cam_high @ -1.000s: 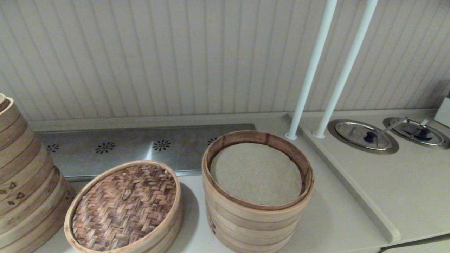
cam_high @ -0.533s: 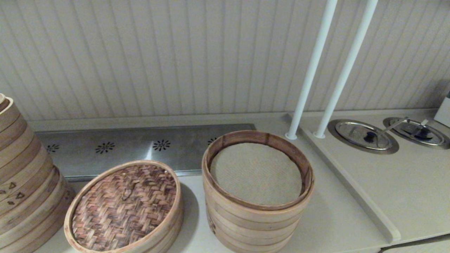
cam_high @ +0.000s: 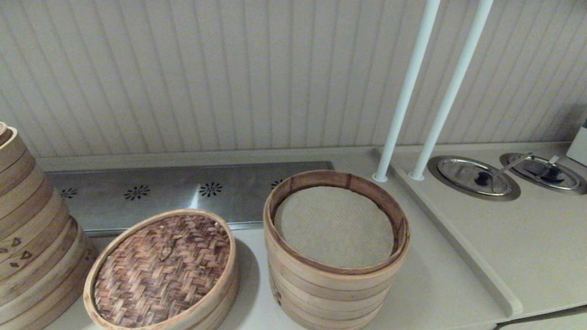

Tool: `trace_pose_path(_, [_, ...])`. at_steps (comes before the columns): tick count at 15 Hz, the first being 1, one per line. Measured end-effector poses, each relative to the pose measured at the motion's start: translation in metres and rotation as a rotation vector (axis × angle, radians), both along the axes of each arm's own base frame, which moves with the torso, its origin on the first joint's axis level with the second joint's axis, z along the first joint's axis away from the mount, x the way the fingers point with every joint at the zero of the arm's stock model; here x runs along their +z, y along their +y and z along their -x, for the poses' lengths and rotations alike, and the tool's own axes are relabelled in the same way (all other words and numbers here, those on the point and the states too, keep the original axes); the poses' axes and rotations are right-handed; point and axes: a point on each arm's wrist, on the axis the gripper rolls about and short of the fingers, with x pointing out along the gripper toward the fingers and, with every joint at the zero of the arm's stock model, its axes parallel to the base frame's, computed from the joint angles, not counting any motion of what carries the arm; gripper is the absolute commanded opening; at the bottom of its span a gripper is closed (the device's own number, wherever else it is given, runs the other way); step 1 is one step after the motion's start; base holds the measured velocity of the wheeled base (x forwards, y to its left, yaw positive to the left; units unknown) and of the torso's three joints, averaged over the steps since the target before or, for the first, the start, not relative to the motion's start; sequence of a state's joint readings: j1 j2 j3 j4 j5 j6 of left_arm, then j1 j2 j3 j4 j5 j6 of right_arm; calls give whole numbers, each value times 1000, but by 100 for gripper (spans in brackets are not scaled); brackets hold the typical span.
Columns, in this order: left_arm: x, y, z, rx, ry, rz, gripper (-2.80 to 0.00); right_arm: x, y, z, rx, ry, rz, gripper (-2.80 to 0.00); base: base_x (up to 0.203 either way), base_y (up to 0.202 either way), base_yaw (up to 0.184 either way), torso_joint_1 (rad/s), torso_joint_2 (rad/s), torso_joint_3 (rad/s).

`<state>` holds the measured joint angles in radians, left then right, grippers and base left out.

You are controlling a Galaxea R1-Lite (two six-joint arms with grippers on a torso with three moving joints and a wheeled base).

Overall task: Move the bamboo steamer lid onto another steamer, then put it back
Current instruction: Pick up the steamer

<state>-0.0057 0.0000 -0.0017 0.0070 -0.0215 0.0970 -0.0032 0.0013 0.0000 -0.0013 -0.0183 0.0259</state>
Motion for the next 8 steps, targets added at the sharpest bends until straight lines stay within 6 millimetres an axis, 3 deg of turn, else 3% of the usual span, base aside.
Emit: trace_pose_path(8, [-1, 0, 0, 2, 5, 17, -280, 0, 0, 0, 0, 0, 0, -280, 0, 0, 0, 0, 0, 0])
